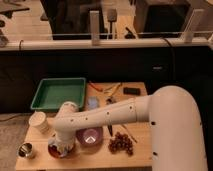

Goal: Wipe red bowl with towel

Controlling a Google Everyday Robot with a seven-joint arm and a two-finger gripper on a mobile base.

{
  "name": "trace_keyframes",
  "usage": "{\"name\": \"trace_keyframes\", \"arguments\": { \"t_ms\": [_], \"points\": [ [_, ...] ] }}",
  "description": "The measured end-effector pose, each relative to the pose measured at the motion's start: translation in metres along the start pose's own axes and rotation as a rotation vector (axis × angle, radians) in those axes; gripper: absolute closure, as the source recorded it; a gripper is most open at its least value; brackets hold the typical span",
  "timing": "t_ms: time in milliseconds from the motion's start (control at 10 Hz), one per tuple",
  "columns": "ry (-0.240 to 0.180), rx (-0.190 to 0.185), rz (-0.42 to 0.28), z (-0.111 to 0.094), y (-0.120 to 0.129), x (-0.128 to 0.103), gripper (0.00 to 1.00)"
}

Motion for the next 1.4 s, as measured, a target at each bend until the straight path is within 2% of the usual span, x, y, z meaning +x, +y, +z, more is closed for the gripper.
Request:
{"name": "trace_keyframes", "arguments": {
  "t_ms": [300,600,800,1000,1400],
  "points": [
    [0.02,-0.046,0.015,0.0,0.017,0.021,1.0],
    [0.053,-0.043,0.011,0.001,0.024,0.039,1.0],
    [0.077,-0.032,-0.003,0.002,0.02,0.053,1.0],
    [0.083,-0.008,-0.025,0.007,0.01,0.058,1.0],
    [0.051,0.065,-0.085,0.021,-0.015,0.056,1.0]
  ]
}}
